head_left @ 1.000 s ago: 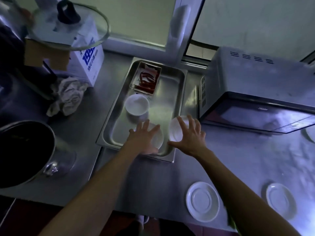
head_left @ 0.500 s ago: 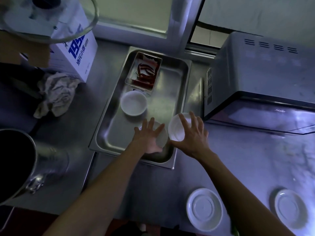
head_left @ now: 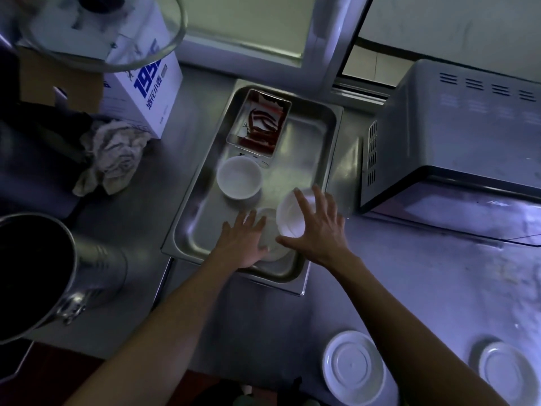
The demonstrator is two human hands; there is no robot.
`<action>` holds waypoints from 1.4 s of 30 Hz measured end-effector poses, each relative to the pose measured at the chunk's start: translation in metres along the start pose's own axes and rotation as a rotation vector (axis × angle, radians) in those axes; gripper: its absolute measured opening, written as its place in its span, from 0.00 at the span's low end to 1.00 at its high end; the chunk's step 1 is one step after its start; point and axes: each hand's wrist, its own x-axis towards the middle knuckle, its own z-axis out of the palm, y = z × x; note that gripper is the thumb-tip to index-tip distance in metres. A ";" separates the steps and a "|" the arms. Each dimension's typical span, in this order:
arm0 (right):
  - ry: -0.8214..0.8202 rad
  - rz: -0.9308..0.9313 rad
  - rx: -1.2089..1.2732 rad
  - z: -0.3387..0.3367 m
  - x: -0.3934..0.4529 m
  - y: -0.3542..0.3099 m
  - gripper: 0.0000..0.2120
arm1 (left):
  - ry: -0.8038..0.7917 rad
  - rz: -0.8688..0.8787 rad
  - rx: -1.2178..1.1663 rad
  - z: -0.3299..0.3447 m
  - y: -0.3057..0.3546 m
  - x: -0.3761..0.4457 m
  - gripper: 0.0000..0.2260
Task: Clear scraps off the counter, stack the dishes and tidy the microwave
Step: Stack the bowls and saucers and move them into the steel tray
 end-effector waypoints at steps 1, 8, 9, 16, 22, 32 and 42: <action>-0.007 -0.015 0.000 0.002 0.003 -0.007 0.57 | -0.004 -0.014 -0.022 -0.002 -0.006 -0.006 0.36; -0.077 -0.072 0.003 0.033 0.015 -0.042 0.56 | 0.072 -0.112 -0.083 -0.013 -0.051 -0.043 0.23; -0.100 -0.070 -0.003 0.039 0.017 -0.045 0.55 | 0.073 -0.111 -0.095 -0.014 -0.057 -0.047 0.22; -0.222 -0.063 -0.097 0.075 0.024 -0.058 0.56 | 0.099 -0.059 -0.224 -0.010 -0.082 -0.058 0.13; -0.246 -0.024 -0.136 0.088 0.028 -0.059 0.57 | 0.125 -0.077 -0.230 -0.006 -0.090 -0.056 0.17; -0.169 0.009 -0.077 0.086 0.025 -0.051 0.49 | 0.089 -0.060 -0.151 -0.016 -0.085 -0.056 0.14; 0.030 0.072 -0.063 0.039 -0.032 -0.036 0.39 | 0.139 0.039 -0.101 -0.044 -0.042 -0.058 0.19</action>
